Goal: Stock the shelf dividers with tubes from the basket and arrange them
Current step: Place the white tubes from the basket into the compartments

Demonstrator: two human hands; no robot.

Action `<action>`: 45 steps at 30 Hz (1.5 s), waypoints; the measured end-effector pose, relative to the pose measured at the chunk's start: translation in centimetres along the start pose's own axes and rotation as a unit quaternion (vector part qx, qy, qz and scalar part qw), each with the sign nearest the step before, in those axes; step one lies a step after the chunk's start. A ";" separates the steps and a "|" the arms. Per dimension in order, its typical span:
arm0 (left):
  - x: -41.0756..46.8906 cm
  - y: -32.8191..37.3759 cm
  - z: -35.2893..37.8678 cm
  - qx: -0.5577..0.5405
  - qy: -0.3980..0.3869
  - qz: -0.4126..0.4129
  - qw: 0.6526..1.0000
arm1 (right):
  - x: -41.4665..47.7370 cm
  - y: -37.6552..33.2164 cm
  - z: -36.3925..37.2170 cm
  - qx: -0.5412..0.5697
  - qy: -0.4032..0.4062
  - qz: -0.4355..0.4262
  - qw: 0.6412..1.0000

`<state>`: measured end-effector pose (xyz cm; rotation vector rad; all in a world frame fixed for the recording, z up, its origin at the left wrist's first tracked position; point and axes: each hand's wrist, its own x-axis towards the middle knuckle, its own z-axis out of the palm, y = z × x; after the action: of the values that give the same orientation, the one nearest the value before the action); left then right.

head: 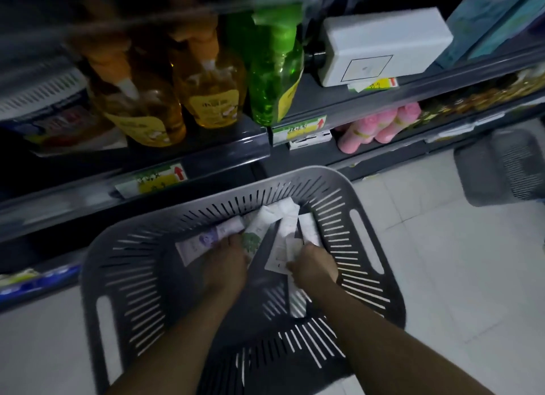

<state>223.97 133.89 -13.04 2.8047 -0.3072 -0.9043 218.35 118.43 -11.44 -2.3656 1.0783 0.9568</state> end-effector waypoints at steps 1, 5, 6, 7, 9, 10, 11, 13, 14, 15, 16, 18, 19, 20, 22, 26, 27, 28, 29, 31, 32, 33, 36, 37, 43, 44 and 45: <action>0.0 0.1 0.2 -0.013 -0.003 -0.004 1.000 | 0.0 0.0 -0.1 0.018 0.002 0.010 1.000; -0.2 -0.1 0.6 -0.113 -0.029 -0.007 0.993 | -0.4 -0.5 0.9 0.107 -0.022 -0.020 0.994; -0.4 -0.3 0.4 -0.138 -0.027 -0.011 0.990 | -0.3 -0.5 1.5 0.136 -0.031 -0.046 0.989; -0.7 -0.6 -0.1 -0.152 -0.024 -0.017 0.988 | -0.4 -0.5 1.9 0.146 -0.037 -0.067 0.986; -1.2 -1.4 -1.2 -0.154 -0.013 -0.026 0.988 | -0.9 -1.0 1.7 0.139 -0.040 -0.100 0.984; -1.4 -1.9 -1.9 -0.160 -0.007 -0.024 0.987 | -1.1 -1.2 1.5 0.130 -0.046 -0.113 0.984; -1.8 -2.3 -2.6 -0.175 -0.003 -0.023 0.984 | -1.2 -1.3 1.3 0.120 -0.056 -0.121 0.984; -2.6 -2.9 -4.3 -0.201 0.021 -0.026 0.979 | -1.5 -1.7 0.9 0.116 -0.062 -0.138 0.982; -3.1 -3.2 -5.2 -0.210 0.041 -0.029 0.976 | -1.8 -1.8 0.8 0.125 -0.060 -0.150 0.979; -3.6 -3.4 -6.0 -0.219 0.065 -0.028 0.973 | -2.1 -2.0 0.5 0.141 -0.057 -0.163 0.975; -4.1 -3.6 -6.9 -0.227 0.094 -0.018 0.969 | -2.3 -2.3 0.3 0.164 -0.053 -0.172 0.970; -5.4 -4.0 -8.6 -0.231 0.143 0.009 0.962 | -3.4 -3.2 -0.4 0.188 -0.042 -0.185 0.964; -6.0 -4.2 -9.4 -0.233 0.165 0.021 0.958 | -3.9 -3.7 -0.7 0.189 -0.033 -0.191 0.963; -6.5 -4.6 -10.1 -0.236 0.182 0.031 0.954 | -4.4 -4.3 -0.9 0.193 -0.022 -0.195 0.961; -7.4 -5.3 -11.5 -0.240 0.208 0.041 0.947 | -5.6 -5.7 -1.3 0.194 0.007 -0.212 0.958; -10.0 -7.1 -13.7 -0.247 0.260 0.072 0.931 | -8.9 -8.7 -2.2 0.214 0.051 -0.254 0.942; -11.0 -7.5 -14.4 -0.254 0.269 0.085 0.925 | -10.0 -9.5 -2.5 0.219 0.063 -0.264 0.937; -12.0 -8.0 -15.1 -0.259 0.281 0.096 0.919 | -11.1 -10.1 -2.7 0.229 0.075 -0.276 0.931; -13.1 -8.5 -15.9 -0.262 0.298 0.104 0.912 | -12.1 -10.8 -3.0 0.238 0.085 -0.288 0.924; -15.4 -9.8 -17.7 -0.270 0.332 0.112 0.897 | -14.3 -12.1 -3.5 0.240 0.103 -0.321 0.910; -16.6 -10.5 -18.7 -0.279 0.346 0.110 0.889 | -15.5 -12.7 -3.8 0.237 0.105 -0.342 0.903; -17.8 -11.3 -19.5 -0.294 0.356 0.106 0.881 | -16.7 -13.4 -4.0 0.237 0.105 -0.359 0.897; -21.7 -13.9 -21.9 -0.341 0.390 0.094 0.850 | -21.1 -15.4 -4.6 0.255 0.113 -0.406 0.870; -23.0 -14.9 -22.5 -0.356 0.399 0.085 0.841 | -22.7 -16.1 -4.7 0.268 0.119 -0.416 0.861; -30.8 -22.0 -24.8 -0.374 0.453 0.057 0.807 | -32.2 -20.5 -2.9 0.304 0.112 -0.493 0.808; -32.1 -23.3 -24.9 -0.374 0.462 0.059 0.802 | -33.6 -21.2 -2.4 0.309 0.104 -0.504 0.800; -33.3 -24.7 -25.0 -0.377 0.470 0.060 0.796 | -35.1 -21.9 -1.9 0.313 0.098 -0.515 0.792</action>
<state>215.82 168.58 19.74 2.0700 0.0442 0.4078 219.23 149.50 15.94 -1.9852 -0.0125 -0.0672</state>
